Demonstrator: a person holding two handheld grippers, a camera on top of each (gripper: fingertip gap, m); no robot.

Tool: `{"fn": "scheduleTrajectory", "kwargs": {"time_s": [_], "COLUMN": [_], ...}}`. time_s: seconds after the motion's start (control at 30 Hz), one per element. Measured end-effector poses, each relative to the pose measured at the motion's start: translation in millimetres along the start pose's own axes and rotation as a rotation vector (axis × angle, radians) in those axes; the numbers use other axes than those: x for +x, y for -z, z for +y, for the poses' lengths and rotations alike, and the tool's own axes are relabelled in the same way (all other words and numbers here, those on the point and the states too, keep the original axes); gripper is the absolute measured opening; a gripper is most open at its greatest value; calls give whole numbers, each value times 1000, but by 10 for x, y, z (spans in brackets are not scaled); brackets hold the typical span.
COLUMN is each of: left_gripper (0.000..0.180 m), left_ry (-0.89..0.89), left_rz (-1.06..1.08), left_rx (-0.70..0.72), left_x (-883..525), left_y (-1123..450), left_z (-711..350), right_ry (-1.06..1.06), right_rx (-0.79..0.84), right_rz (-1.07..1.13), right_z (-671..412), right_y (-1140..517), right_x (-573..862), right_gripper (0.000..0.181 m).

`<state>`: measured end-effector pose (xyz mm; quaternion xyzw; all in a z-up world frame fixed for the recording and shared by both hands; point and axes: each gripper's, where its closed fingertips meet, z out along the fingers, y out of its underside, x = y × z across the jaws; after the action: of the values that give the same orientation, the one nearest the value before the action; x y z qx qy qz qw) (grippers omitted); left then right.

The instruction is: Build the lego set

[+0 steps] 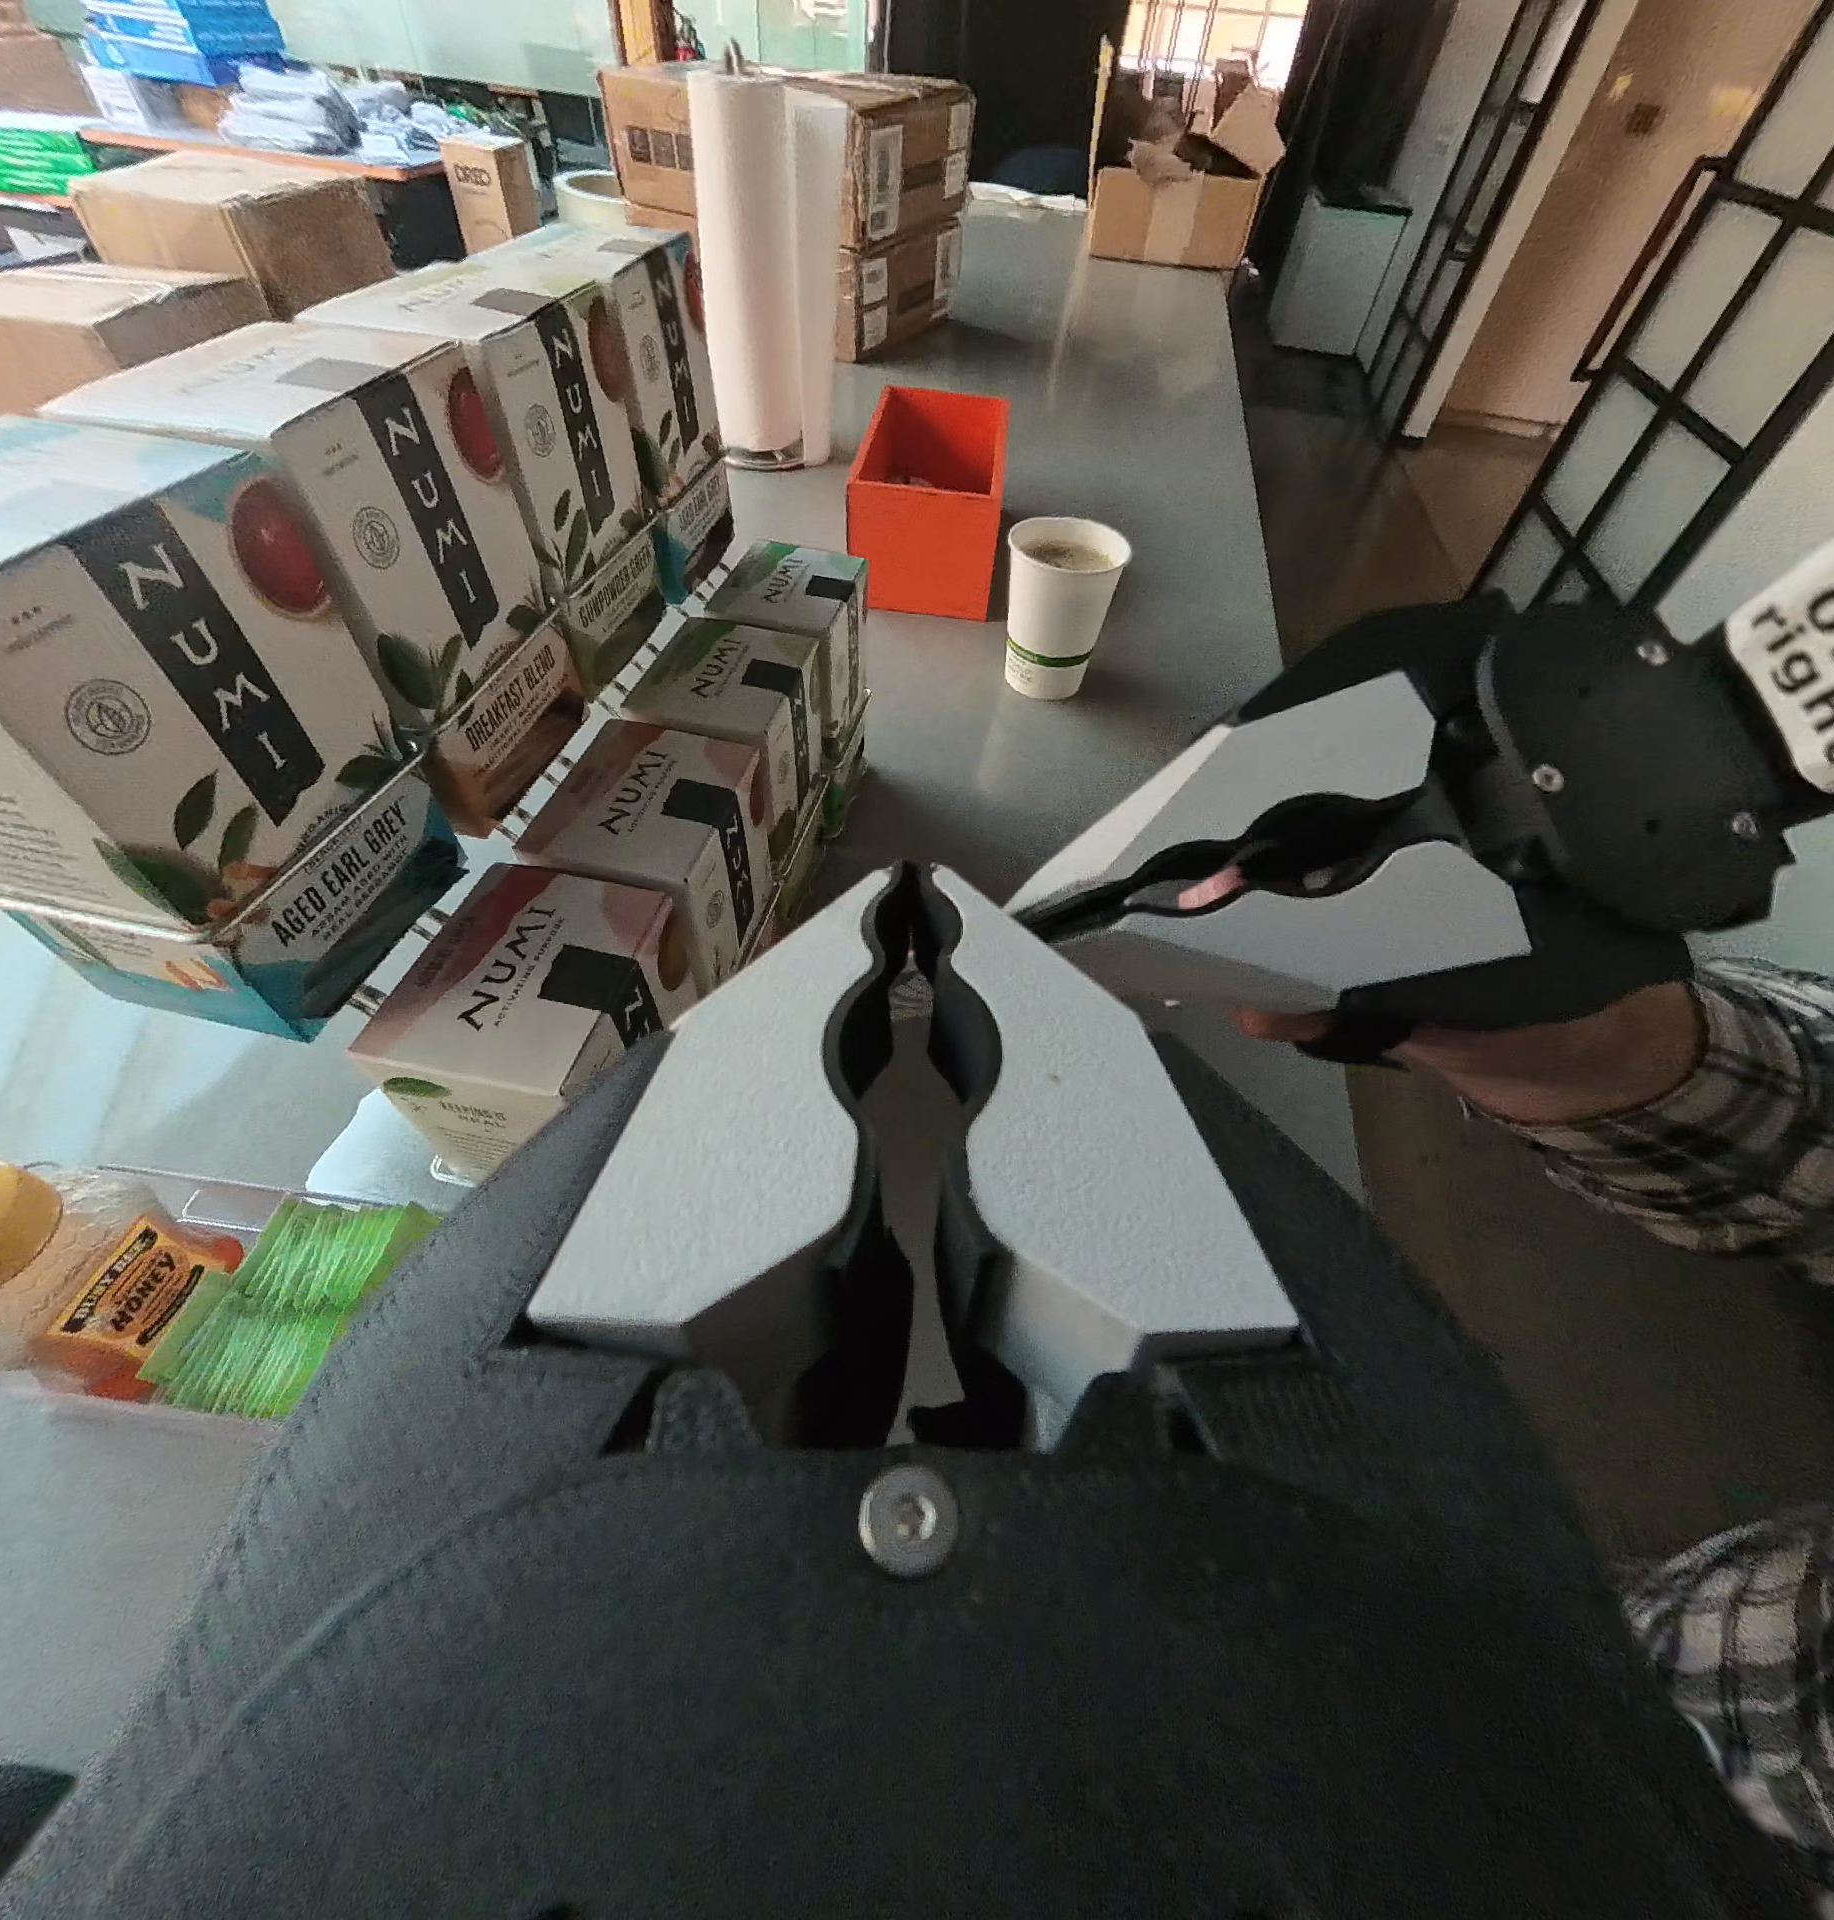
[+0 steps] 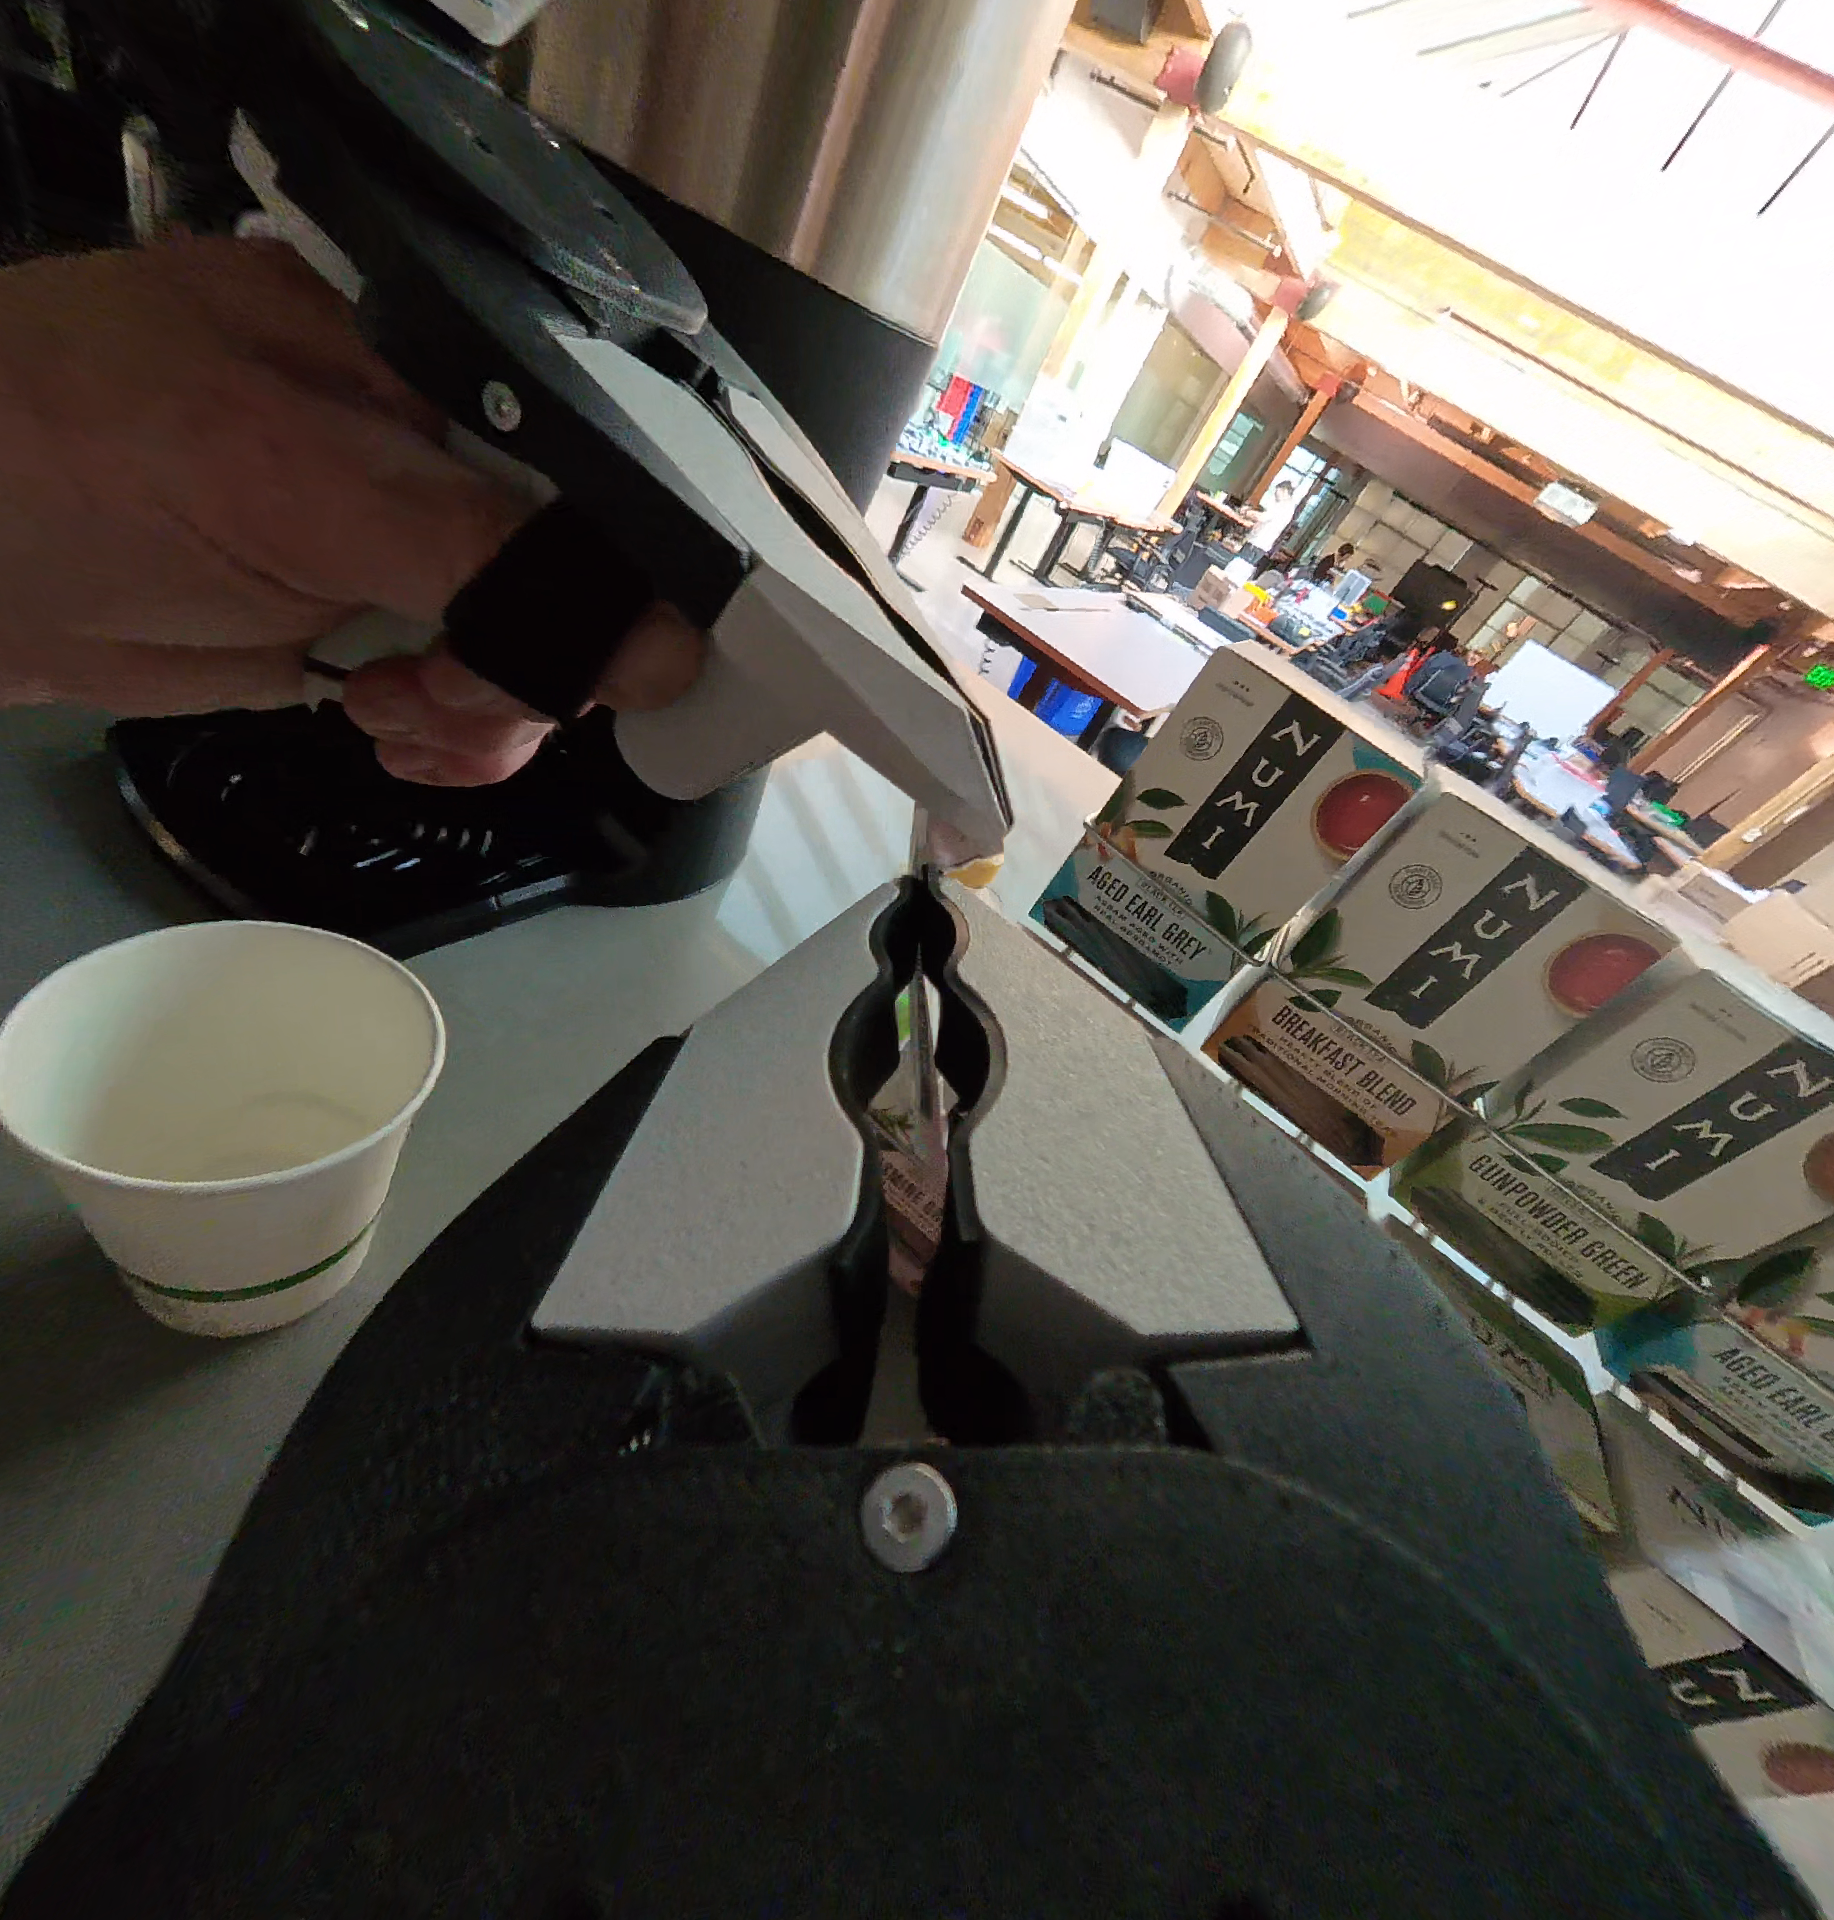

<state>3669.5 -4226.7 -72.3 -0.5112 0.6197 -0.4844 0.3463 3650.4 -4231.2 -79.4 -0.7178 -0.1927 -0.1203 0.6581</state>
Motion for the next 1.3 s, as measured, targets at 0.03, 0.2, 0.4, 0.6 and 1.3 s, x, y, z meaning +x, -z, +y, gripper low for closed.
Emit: {"fn": "scheduleTrajectory", "kwargs": {"time_s": [0.03, 0.2, 0.4, 0.6, 1.3], "left_gripper": [0, 0, 0, 0, 0], "left_ry": [-5, 38, 31, 52, 150], "left_rz": [-11, -11, -6, 42, -18], "left_rx": [1, 17, 26, 34, 22], "left_x": [-9, -55, -86, -35, -352], "left_y": [-13, -49, -25, -29, -92], "left_z": [11, 43, -6, -33, 196], "right_ry": [8, 33, -26, -40, 0], "right_rx": [-3, -11, 19, 37, 49], "right_rz": [10, 51, 33, 12, 71], "right_z": [13, 23, 29, 43, 52], "right_y": [-2, 24, 49, 77, 285], "right_x": [4, -2, 42, 60, 18], "right_gripper": [0, 0, 0, 0, 0]}}
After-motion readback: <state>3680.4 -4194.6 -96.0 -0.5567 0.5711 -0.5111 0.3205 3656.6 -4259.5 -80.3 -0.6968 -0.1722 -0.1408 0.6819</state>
